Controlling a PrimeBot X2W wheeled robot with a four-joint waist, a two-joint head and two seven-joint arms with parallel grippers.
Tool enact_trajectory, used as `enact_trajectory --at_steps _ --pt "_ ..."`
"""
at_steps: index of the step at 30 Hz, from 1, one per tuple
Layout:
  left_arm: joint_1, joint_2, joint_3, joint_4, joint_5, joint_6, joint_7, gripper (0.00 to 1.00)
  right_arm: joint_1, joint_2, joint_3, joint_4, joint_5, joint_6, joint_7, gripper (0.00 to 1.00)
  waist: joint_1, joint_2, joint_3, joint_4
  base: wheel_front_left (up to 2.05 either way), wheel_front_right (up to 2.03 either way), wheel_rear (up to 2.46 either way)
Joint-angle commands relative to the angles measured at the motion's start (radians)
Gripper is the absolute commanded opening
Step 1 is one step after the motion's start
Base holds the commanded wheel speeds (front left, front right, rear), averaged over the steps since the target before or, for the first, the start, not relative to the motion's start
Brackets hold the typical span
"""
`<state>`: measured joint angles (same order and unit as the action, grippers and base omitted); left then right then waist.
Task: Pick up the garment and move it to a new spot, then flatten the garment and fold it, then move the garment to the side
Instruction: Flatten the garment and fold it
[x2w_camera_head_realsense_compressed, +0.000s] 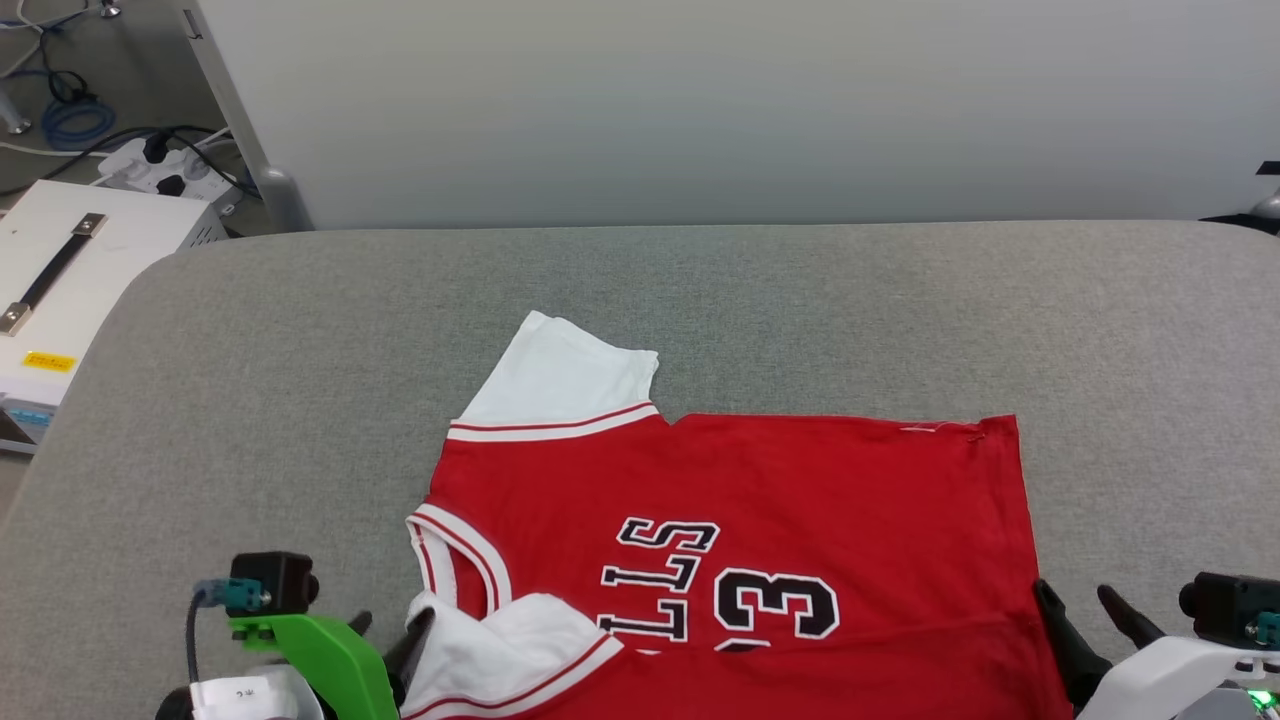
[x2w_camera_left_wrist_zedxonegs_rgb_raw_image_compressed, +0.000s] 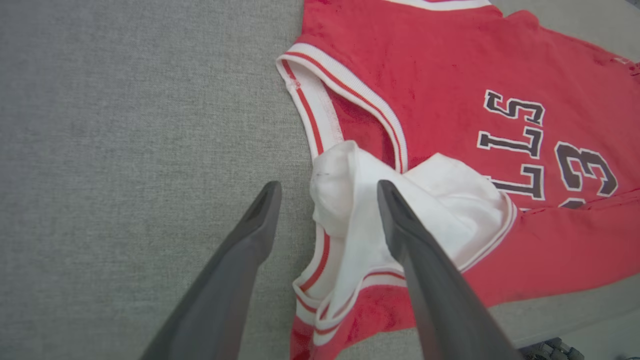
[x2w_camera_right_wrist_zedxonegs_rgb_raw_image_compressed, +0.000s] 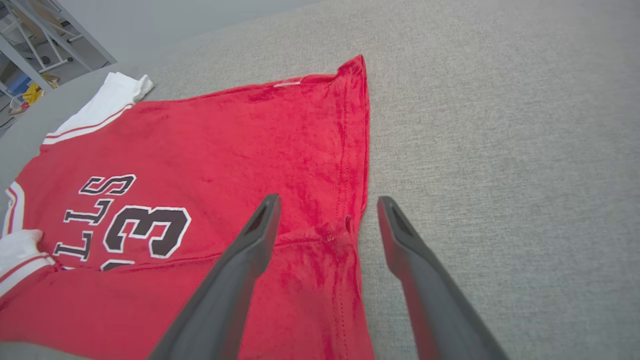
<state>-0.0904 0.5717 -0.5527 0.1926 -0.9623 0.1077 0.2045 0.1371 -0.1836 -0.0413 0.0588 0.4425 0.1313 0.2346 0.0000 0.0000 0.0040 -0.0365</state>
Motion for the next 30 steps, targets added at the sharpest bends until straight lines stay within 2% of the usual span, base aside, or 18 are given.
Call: enact_trajectory --at_steps 1,6,10,16,22,27,30 --pt "-0.024 0.001 0.013 -0.004 0.024 0.015 -0.038 1.0 -0.023 0.007 -0.002 -0.017 -0.025 -0.001 -0.04 1.0 0.0 0.0 -0.001 -0.006 0.0 0.0 0.0" --pt "-0.08 -0.02 0.041 -0.01 0.092 0.037 -0.17 1.0 -0.054 0.004 0.007 -0.075 -0.093 -0.001 -0.16 1.0 0.0 0.0 0.025 -0.024 0.0 0.0 0.0" --pt "-0.151 -0.04 0.049 0.004 0.14 0.043 -0.239 1.0 -0.087 0.01 0.004 -0.118 -0.139 -0.001 -0.217 1.0 0.0 0.0 0.069 -0.042 0.0 0.0 0.0" --pt "-0.3 -0.063 0.045 0.055 0.176 0.014 -0.255 1.0 -0.152 0.024 0.014 -0.165 -0.163 -0.001 -0.252 1.0 0.0 0.0 0.167 -0.084 0.0 0.0 0.0" --pt "-0.481 -0.058 0.03 0.14 0.168 -0.066 -0.167 1.0 -0.224 0.027 0.04 -0.174 -0.161 -0.001 -0.268 1.0 0.0 0.0 0.266 -0.139 0.0 0.0 0.0" --pt "-0.639 -0.038 0.005 0.234 0.132 -0.161 -0.006 1.0 -0.267 0.035 0.046 -0.16 -0.155 -0.001 -0.285 1.0 0.0 0.0 0.327 -0.182 0.0 0.0 0.0" --pt "-0.717 -0.021 -0.011 0.286 0.1 -0.196 0.11 1.0 -0.287 0.042 0.051 -0.149 -0.15 -0.001 -0.296 1.0 0.0 0.0 0.359 -0.208 0.0 0.0 0.0"
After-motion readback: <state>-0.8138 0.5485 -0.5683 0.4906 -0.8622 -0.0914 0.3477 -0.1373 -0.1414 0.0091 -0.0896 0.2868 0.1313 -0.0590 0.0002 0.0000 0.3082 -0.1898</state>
